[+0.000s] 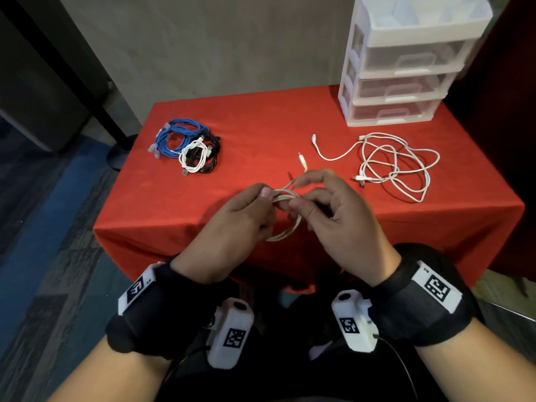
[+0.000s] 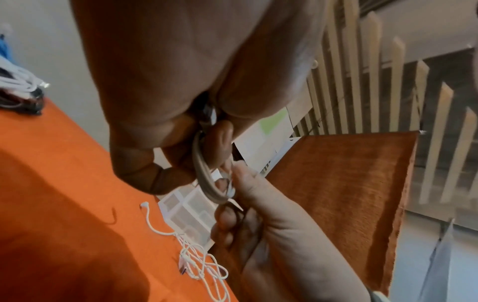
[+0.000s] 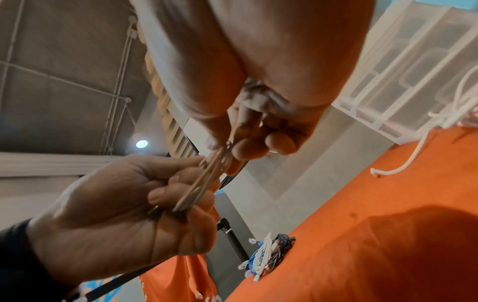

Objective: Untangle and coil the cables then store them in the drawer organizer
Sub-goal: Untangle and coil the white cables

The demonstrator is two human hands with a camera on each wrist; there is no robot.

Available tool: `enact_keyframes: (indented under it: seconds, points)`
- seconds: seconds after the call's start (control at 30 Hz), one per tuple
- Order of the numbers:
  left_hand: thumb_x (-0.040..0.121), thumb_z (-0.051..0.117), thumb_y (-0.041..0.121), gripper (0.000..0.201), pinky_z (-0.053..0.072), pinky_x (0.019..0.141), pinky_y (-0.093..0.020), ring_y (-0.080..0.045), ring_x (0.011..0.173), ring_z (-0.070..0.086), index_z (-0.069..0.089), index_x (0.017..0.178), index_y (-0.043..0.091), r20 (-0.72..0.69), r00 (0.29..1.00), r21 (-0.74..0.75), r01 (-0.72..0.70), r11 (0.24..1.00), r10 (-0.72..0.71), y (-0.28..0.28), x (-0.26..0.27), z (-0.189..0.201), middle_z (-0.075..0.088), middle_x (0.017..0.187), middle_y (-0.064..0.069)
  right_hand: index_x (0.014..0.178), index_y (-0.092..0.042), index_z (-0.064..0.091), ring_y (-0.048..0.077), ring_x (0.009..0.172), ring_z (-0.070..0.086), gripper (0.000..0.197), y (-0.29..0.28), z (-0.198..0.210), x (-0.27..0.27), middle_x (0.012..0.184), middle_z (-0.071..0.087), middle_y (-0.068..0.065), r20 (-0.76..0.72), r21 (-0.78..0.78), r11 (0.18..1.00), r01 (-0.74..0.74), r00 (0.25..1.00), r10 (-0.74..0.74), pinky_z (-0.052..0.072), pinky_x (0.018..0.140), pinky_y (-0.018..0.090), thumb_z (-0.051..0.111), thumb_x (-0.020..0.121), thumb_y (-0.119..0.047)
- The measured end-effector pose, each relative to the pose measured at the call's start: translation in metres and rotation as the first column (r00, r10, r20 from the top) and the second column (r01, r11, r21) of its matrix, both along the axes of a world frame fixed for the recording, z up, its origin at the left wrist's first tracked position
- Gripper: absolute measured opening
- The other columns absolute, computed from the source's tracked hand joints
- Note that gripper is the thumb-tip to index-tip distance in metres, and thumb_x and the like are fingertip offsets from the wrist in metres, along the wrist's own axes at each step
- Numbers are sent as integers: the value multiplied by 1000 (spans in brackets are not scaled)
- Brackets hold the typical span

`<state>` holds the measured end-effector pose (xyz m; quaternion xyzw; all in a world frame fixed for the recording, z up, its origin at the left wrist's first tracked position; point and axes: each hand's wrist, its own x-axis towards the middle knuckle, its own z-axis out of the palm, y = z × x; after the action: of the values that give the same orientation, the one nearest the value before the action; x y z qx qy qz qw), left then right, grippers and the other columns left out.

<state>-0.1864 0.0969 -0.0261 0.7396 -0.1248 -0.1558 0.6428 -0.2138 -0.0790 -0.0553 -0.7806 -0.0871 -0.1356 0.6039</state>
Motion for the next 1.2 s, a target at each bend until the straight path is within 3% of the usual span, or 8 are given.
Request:
enact_keyframes:
  seconds: [0.13, 0.27, 0.4, 0.57, 0.73, 0.93, 1.07, 1.2]
  points:
    - [109, 41, 23, 38, 15, 60, -37, -10, 60, 25, 53, 73, 23, -7, 1000, 16, -3, 1000, 4, 4, -3, -3, 33, 63, 10, 135, -23, 59, 17, 72, 55, 33, -18, 3, 11, 88, 59, 1, 50, -160, 987, 23, 999, -15, 47, 73, 30, 60, 103, -20]
    - [108, 43, 22, 43, 14, 63, -36, -9, 60, 27, 49, 67, 27, -36, 999, -3, -10, 1000, 10, 4, -6, -4, 35, 62, 12, 98, -26, 78, 14, 83, 55, 16, -28, 2, 21, 86, 54, -3, 81, -425, 904, 43, 997, -10, 47, 76, 36, 65, 96, -36]
    - [107, 45, 26, 31, 35, 61, -37, -9, 60, 39, 53, 79, 15, 302, 952, 333, -145, 932, 40, 4, 2, -19, 44, 64, 10, 90, -26, 78, 10, 81, 58, 12, -26, 17, 20, 84, 61, -9, 86, -428, 902, 56, 996, -22, 47, 76, 35, 69, 95, -32]
    - [108, 42, 24, 26, 35, 65, -30, -1, 65, 50, 55, 88, 12, 433, 873, 286, -368, 885, 223, -6, 9, -36, 56, 72, 7, 102, -15, 76, 2, 60, 56, 12, 8, 14, 1, 67, 66, -11, -294, 19, 994, -107, 950, 108, 43, 58, 22, 66, 97, -11]
    - [108, 40, 31, 32, 43, 65, -43, -13, 65, 48, 53, 85, 14, 290, 917, 124, -320, 939, 274, -13, 0, -36, 54, 70, 4, 108, -11, 55, 22, 57, 62, 34, 23, 4, -5, 64, 68, 2, -426, 297, 952, 74, 902, 63, 40, 47, 28, 81, 86, -12]
    - [107, 42, 30, 30, 25, 58, -36, -13, 59, 25, 54, 81, 21, -12, 991, -215, -133, 968, 134, -7, 1, -22, 30, 65, 3, 89, -14, 72, 10, 50, 50, 13, 15, 5, -6, 61, 63, 7, -407, 202, 979, 35, 912, 52, 38, 48, 22, 77, 90, -26]
    - [110, 36, 22, 28, 22, 51, -22, -7, 55, 21, 52, 93, 7, -53, 998, -237, -54, 970, 43, -12, -6, -16, 27, 64, 3, 85, -19, 71, 27, 67, 66, 4, 12, 2, -1, 75, 72, 7, -283, 95, 991, 91, 957, -61, 54, 69, 44, 72, 86, -16]
    - [109, 37, 20, 28, 29, 49, -15, -4, 53, 27, 53, 92, 5, -82, 996, -246, 25, 969, -47, -20, -14, -10, 33, 62, 6, 87, -23, 70, 9, 54, 60, 25, 9, 3, -2, 63, 65, -7, -217, -39, 997, 71, 973, -78, 47, 57, 31, 57, 88, -3]
